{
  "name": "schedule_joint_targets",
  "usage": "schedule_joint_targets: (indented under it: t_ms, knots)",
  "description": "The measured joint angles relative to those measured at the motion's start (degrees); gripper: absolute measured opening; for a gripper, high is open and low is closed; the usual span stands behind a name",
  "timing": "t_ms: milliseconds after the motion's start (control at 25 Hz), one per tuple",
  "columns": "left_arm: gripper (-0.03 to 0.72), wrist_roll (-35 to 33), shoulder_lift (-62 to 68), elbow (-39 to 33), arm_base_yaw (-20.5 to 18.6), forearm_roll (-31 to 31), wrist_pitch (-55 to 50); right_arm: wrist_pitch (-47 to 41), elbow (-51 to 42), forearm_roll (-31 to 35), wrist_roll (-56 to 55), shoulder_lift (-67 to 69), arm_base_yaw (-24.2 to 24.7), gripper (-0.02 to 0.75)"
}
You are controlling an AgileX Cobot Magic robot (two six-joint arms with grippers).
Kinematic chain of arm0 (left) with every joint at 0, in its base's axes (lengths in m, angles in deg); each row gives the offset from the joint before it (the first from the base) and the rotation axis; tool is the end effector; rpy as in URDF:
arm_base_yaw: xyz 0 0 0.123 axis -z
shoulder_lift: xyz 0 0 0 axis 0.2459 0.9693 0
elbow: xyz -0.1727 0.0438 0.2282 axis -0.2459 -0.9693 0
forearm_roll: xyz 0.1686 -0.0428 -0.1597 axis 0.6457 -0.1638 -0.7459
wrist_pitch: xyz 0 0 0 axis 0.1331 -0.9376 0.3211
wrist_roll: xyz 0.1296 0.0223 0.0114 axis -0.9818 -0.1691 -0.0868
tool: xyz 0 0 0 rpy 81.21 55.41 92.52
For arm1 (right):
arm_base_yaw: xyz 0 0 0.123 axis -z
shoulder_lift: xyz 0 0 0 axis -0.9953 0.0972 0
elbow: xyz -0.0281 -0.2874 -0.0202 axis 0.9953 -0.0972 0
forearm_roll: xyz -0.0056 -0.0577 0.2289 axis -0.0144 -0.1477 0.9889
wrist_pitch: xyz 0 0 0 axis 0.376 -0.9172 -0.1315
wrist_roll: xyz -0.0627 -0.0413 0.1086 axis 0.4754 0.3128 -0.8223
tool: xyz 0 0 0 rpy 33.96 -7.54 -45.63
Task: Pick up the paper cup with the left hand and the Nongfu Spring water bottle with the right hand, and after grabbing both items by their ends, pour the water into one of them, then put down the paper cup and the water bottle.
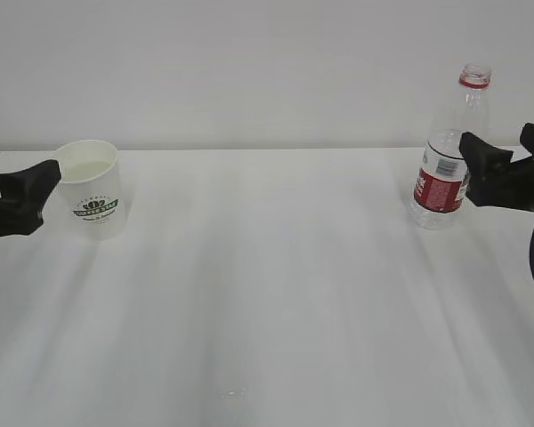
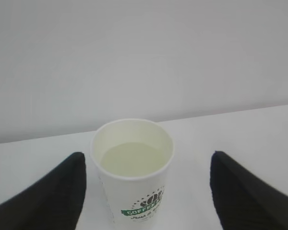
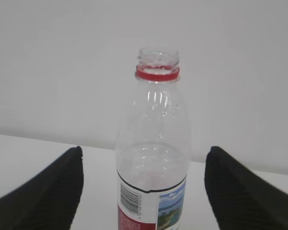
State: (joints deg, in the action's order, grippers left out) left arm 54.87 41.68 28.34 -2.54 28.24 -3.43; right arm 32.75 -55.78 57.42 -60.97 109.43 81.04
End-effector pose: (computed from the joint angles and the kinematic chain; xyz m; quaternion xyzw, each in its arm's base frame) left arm 0.2762 -0.0561 0.1984 0.0601 0.7511 -0.0761 0.6530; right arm 0.3216 0.0292 0.1862 -0.0772 0.7274 0.0208 0.6815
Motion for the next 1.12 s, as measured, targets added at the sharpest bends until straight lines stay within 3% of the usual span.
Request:
schedule_joint_targets:
  t_ms: [480,1120]
  knots:
    - [0.587,-2.73,-15.26,-0.29,0.0,-0.11,-12.47,-5.98,-5.7,0.21,0.0,-13.19,0.0,0.592]
    - [0.58,-4.76,-36.5,-0.56,0.0,0.08,-33.18,-20.35,-8.38,-1.44,0.0,-28.66,0.0,0.591]
